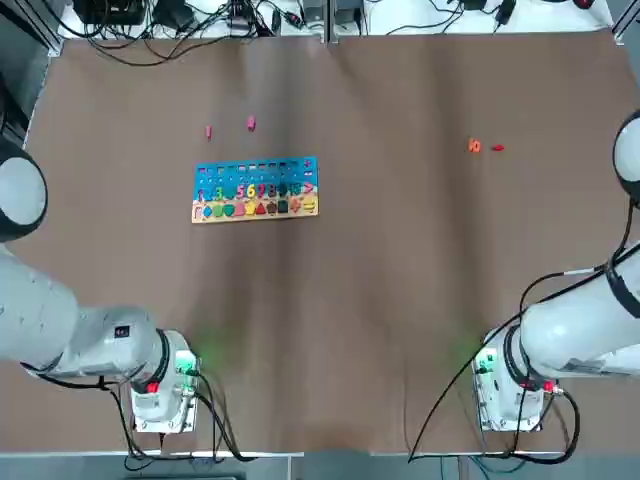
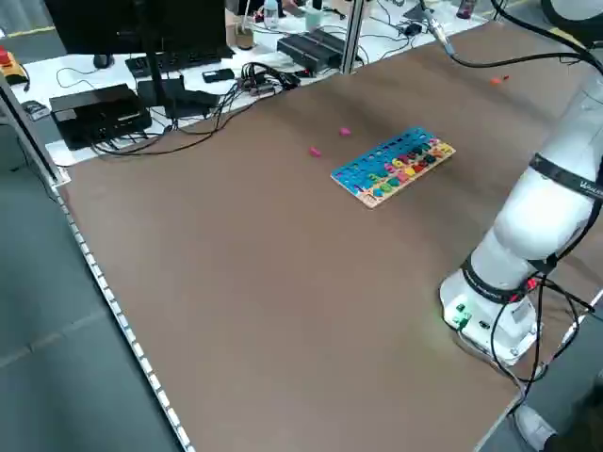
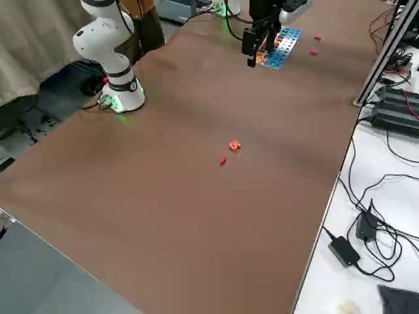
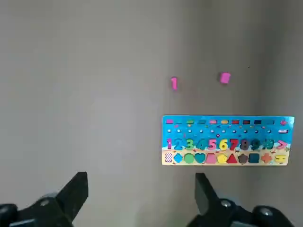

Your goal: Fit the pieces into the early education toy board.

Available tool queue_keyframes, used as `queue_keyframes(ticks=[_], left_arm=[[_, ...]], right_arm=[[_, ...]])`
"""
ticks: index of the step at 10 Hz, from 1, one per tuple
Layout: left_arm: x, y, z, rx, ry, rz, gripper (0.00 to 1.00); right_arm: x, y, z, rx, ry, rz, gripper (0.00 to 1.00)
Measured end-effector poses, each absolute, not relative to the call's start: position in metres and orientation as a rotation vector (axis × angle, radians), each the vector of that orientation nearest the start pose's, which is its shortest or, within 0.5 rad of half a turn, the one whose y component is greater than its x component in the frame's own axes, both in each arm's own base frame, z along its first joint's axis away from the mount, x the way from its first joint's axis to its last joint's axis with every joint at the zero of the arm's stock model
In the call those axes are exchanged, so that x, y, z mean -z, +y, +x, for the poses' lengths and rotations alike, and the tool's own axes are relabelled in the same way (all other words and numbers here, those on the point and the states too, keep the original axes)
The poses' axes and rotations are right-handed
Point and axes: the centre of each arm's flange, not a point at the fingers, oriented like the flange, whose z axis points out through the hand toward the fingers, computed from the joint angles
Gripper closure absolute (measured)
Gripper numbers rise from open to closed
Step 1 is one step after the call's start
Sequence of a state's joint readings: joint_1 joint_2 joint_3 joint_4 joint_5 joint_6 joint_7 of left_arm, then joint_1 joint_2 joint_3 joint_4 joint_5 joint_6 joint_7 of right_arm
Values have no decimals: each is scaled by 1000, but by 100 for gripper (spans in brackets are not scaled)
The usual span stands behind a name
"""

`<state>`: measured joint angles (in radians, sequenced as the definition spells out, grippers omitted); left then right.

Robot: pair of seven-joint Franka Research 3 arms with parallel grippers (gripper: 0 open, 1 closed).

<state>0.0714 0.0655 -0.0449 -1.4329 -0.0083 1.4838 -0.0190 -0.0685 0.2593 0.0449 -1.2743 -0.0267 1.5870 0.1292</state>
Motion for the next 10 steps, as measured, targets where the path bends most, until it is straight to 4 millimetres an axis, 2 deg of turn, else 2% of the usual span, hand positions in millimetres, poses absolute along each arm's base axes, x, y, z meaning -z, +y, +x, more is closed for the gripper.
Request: queue_keyframes(ticks=[4, 6, 7, 9, 10], left_arm=[[-642, 16, 568, -26, -75, -3152, 0], [-615, 16, 577, -104, -71, -3152, 3], [-596, 15, 581, -164, -69, -3151, 13], [-553, 14, 583, -248, -66, -3146, 45], [-525, 13, 583, -257, -65, -3145, 59]], right_arm=[[-609, -19, 634, 66, 235, -3140, 1], [-606, -18, 634, 47, 233, -3141, 1], [-605, -17, 634, 40, 228, -3141, 1], [-599, -11, 632, 0, 210, -3144, 1], [-592, -6, 632, -33, 196, -3146, 1]])
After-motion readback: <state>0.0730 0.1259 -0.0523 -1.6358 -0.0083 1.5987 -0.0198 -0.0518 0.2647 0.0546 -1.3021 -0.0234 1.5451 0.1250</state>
